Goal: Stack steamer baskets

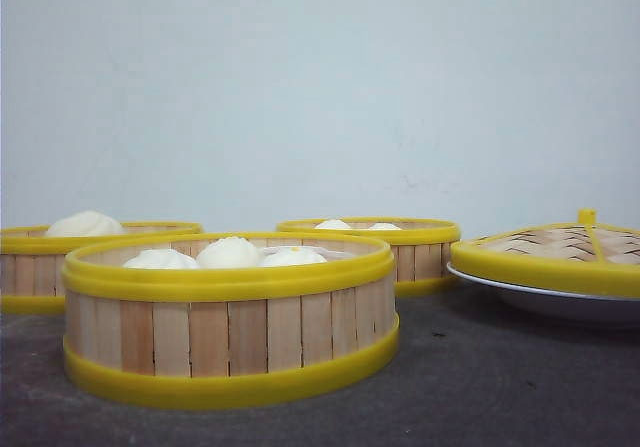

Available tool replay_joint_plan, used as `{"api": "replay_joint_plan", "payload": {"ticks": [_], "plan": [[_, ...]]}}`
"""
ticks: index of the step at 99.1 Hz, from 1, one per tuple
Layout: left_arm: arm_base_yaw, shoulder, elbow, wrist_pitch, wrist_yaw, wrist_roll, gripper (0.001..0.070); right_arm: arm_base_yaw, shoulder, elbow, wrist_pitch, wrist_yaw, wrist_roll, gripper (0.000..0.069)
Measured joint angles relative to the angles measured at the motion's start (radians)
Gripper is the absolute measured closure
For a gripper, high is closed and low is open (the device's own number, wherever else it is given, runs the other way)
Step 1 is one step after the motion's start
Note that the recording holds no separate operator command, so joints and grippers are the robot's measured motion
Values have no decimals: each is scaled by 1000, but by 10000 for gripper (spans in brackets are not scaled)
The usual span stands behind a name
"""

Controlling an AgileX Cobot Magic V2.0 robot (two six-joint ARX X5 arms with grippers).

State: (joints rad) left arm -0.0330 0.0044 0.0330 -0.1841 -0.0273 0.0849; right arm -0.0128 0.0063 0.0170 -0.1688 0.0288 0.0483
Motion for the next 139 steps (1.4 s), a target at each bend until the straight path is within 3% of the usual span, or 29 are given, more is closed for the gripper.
{"api": "replay_joint_plan", "payload": {"ticks": [14, 33, 51, 106, 121, 139], "plan": [[0, 0, 0, 0, 0, -32, 683, 0, 0, 0, 0, 0, 0, 688], [0, 0, 0, 0, 0, -132, 683, 0, 0, 0, 0, -4, 2, 688], [0, 0, 0, 0, 0, -230, 683, 0, 0, 0, 0, -26, 93, 688], [0, 2, 2, -1, 0, -354, 685, 0, 2, 5, -7, -54, 325, 688], [0, 42, 63, -26, 0, -394, 685, 0, 65, 112, -35, -87, 400, 688], [0, 174, 285, -17, 0, -419, 685, 0, 253, 344, -83, -118, 393, 688]]}}
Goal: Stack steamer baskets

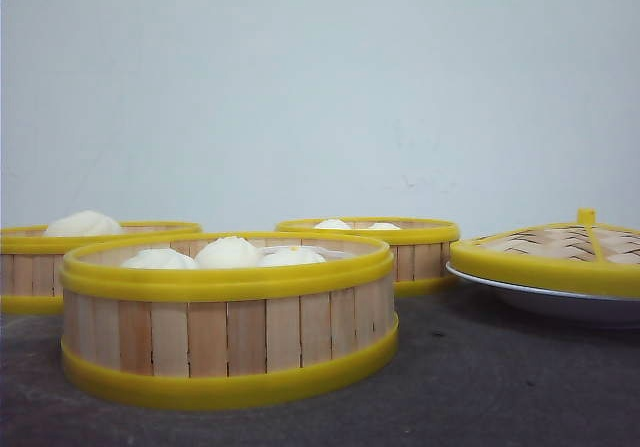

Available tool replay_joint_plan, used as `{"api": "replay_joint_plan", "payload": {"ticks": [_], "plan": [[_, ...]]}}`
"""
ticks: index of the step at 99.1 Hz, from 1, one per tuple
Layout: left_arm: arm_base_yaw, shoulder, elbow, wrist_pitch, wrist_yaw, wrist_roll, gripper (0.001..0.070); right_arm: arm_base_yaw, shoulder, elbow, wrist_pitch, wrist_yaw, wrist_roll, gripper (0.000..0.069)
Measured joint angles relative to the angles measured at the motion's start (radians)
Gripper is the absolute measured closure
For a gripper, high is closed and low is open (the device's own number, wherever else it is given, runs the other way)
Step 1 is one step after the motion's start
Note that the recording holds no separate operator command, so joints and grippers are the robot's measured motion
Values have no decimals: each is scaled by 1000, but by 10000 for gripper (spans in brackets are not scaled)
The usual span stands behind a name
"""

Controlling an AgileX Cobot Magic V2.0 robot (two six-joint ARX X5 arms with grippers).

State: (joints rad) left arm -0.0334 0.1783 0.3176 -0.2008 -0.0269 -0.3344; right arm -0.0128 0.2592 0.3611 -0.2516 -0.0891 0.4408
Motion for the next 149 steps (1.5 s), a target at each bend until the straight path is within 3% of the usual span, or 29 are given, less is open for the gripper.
{"api": "replay_joint_plan", "payload": {"ticks": [28, 41, 47, 59, 69, 90, 110, 149], "plan": [[0, 357, 461, -190, 11, 64, 685, 19, 331, 440, -253, -66, -183, 688], [0, 430, 553, -207, 35, 94, 668, 53, 380, 556, -282, -66, -243, 681], [0, 438, 553, -219, 54, 103, 595, 66, 383, 573, -283, -67, -254, 621], [-1, 451, 552, -230, 86, 111, 331, 87, 387, 578, -287, -68, -258, 369], [-6, 457, 552, -230, 114, 113, 251, 101, 410, 588, -290, -71, -256, 285], [-34, 463, 552, -229, 194, 113, 240, 135, 561, 680, -290, -125, -230, 263], [-74, 468, 552, -229, 288, 113, 240, 186, 854, 835, -292, -127, -224, 263], [-168, 468, 552, -232, 319, 108, 240, 245, 1435, 1188, -363, -117, -223, 263]]}}
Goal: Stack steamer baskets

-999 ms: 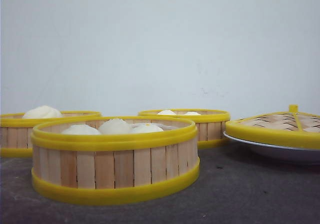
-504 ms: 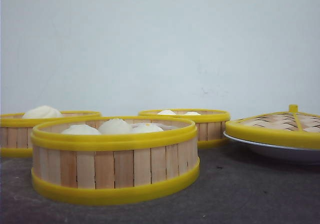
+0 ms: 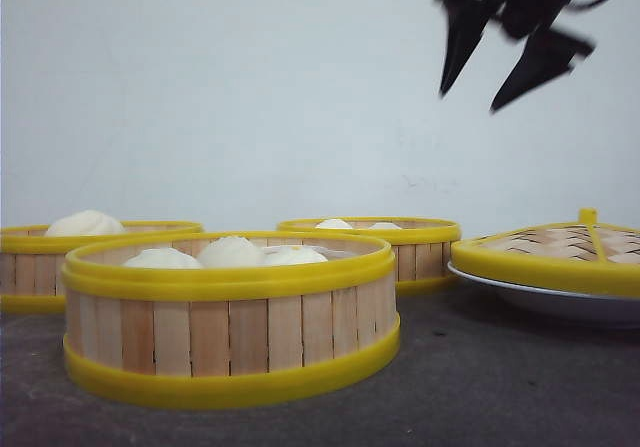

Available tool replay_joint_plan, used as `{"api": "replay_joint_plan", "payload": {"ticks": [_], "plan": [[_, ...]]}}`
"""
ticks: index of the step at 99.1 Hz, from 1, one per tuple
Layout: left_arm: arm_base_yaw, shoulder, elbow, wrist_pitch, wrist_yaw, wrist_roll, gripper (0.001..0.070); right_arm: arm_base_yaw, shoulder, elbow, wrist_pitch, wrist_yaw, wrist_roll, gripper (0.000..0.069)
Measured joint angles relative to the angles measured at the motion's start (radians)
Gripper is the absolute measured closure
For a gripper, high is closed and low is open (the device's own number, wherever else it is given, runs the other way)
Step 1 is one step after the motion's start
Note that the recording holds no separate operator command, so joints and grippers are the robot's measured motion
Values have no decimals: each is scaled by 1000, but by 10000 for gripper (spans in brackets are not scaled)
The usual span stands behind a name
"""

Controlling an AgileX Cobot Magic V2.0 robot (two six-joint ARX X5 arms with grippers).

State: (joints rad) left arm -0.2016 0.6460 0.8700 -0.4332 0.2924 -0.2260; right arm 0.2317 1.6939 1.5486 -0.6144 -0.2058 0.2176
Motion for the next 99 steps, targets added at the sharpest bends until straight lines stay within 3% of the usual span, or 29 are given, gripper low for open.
{"api": "replay_joint_plan", "payload": {"ticks": [17, 56, 99], "plan": [[-45, 0, 0, -6, 3, -5, 240, 10, 153, 64, 13, 29, 27, 263], [-106, 0, 0, -23, 3, -14, 240, 11, 335, 64, 66, 95, 110, 285], [-109, 0, 0, -95, 3, -6, 240, 26, 392, 65, 89, 131, 159, 551]]}}
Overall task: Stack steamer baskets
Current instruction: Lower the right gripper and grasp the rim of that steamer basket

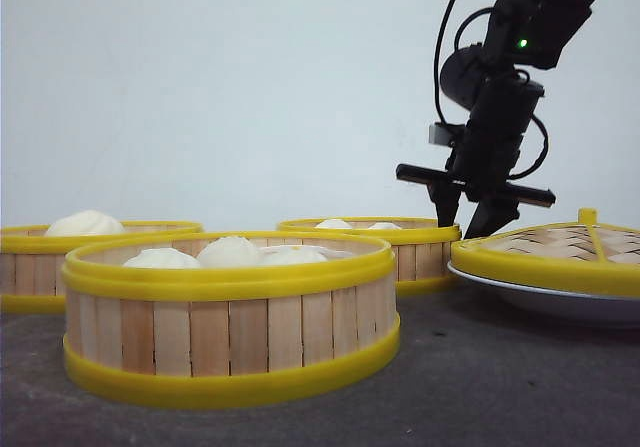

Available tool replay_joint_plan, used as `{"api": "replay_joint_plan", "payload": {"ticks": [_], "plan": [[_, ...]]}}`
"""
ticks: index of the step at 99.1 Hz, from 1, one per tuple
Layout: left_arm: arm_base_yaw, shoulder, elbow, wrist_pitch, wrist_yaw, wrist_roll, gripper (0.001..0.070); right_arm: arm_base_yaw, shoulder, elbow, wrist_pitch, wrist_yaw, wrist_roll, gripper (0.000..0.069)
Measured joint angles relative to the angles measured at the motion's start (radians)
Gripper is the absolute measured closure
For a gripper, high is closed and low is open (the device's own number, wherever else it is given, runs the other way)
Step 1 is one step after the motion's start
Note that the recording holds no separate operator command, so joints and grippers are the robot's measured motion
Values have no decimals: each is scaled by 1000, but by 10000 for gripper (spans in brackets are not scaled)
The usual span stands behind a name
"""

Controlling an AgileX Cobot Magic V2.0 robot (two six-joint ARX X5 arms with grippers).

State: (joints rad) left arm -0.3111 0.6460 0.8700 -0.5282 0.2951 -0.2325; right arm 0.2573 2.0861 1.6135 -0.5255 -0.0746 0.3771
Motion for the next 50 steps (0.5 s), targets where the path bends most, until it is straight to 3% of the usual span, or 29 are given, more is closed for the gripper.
{"api": "replay_joint_plan", "payload": {"ticks": [22, 50], "plan": [[0, 0, 0, -8, 0, 4, 240, 13, 4, 3, 13, 58, 28, 660], [0, -2, 0, -40, 0, 5, 240, 18, 6, 3, 45, 89, 75, 669]]}}
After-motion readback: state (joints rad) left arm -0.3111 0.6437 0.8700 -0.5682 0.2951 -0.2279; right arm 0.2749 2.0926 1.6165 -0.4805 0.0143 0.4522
